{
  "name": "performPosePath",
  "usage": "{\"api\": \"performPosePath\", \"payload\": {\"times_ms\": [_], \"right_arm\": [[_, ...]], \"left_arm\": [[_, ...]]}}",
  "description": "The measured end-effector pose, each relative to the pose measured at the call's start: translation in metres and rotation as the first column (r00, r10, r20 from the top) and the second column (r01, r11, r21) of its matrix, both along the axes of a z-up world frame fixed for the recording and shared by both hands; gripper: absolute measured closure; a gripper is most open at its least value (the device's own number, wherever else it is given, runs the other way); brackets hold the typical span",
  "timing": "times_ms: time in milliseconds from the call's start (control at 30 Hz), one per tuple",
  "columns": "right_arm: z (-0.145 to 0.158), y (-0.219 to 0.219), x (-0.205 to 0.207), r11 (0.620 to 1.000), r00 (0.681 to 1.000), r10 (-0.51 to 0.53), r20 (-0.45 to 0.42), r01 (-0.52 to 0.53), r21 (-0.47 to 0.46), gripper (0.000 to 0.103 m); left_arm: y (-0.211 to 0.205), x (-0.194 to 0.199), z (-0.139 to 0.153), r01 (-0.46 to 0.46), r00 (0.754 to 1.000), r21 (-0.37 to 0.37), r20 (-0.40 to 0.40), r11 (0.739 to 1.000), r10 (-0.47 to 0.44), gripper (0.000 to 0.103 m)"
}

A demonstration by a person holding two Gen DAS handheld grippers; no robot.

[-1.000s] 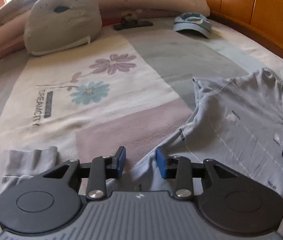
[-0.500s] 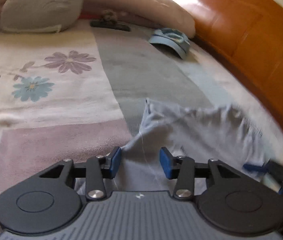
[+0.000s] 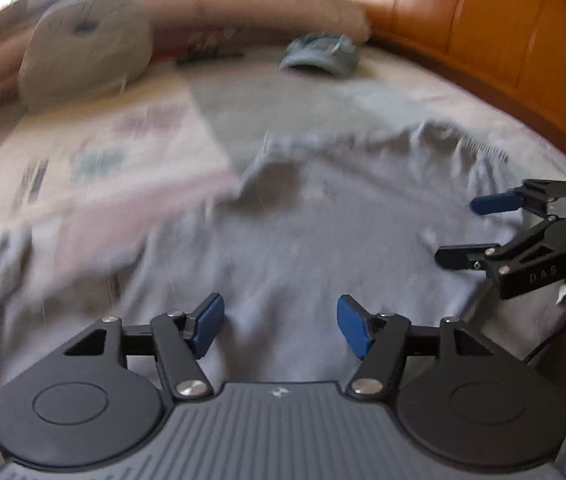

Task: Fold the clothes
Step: 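Smooth the sweatpants flat with both open tools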

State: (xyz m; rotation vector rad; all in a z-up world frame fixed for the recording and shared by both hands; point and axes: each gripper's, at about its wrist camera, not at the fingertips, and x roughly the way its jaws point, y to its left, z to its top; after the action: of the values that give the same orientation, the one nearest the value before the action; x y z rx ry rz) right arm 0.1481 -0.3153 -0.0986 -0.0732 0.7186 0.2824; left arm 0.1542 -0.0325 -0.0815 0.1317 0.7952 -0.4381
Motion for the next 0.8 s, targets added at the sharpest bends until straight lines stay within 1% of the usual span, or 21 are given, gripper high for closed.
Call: {"api": "performPosePath", "payload": {"times_ms": [67,100,167,267,400,500,533,600,667,700,733,800], "right_arm": [[-0.005,-0.004,-0.011,1.0,1.0,-0.008,0.01,0.008,-0.01,0.0],[-0.006,-0.007,-0.018,1.0,1.0,-0.017,0.02,0.017,-0.008,0.0],[-0.004,-0.014,-0.026,0.999,0.999,-0.039,0.009,0.039,-0.005,0.0],[0.008,-0.012,-0.028,0.998,0.998,-0.058,-0.026,0.057,-0.038,0.0],[0.025,0.006,-0.033,1.0,0.998,0.024,0.065,-0.022,-0.02,0.0],[0.019,0.029,-0.024,0.997,0.995,0.072,0.072,-0.069,-0.047,0.0],[0.013,0.033,-0.022,0.996,0.996,0.076,0.043,-0.073,-0.059,0.0],[0.0,0.039,-0.018,0.994,0.997,0.081,-0.009,-0.082,-0.078,0.0],[-0.004,0.025,-0.029,0.998,0.998,0.06,0.0,-0.06,-0.022,0.0],[-0.006,0.018,-0.035,0.999,0.999,0.05,-0.002,-0.05,-0.001,0.0],[-0.006,0.014,-0.04,0.998,0.998,0.056,0.002,-0.056,-0.014,0.0],[-0.004,0.011,-0.046,0.996,0.997,0.076,-0.012,-0.076,-0.051,0.0]], "left_arm": [[-0.001,-0.018,-0.002,-0.003,1.0,0.019,0.017,1.0,0.003,0.029],[-0.003,-0.023,-0.001,0.009,1.0,0.042,0.02,0.999,-0.01,0.028],[-0.006,-0.031,0.002,0.034,0.999,0.083,0.024,0.996,-0.036,0.028],[-0.004,-0.027,0.015,0.043,0.997,0.069,0.067,0.997,-0.048,0.028],[-0.007,-0.009,0.021,0.013,0.995,0.042,0.097,0.999,-0.017,0.028],[-0.011,-0.003,0.008,-0.006,0.998,0.064,0.062,0.998,0.002,0.028],[-0.012,-0.004,0.002,-0.015,0.999,0.076,0.041,0.997,0.012,0.028],[-0.008,-0.012,-0.004,-0.036,0.999,0.053,0.034,0.998,0.034,0.025],[-0.005,-0.021,-0.006,-0.045,0.999,0.036,0.021,0.998,0.044,0.02],[-0.006,-0.024,-0.006,-0.036,0.999,0.048,0.019,0.998,0.035,0.019],[-0.007,-0.026,-0.004,-0.023,1.0,0.066,0.015,0.998,0.022,0.019],[-0.007,-0.022,0.004,0.002,1.0,0.052,0.022,0.999,-0.004,0.019]]}}
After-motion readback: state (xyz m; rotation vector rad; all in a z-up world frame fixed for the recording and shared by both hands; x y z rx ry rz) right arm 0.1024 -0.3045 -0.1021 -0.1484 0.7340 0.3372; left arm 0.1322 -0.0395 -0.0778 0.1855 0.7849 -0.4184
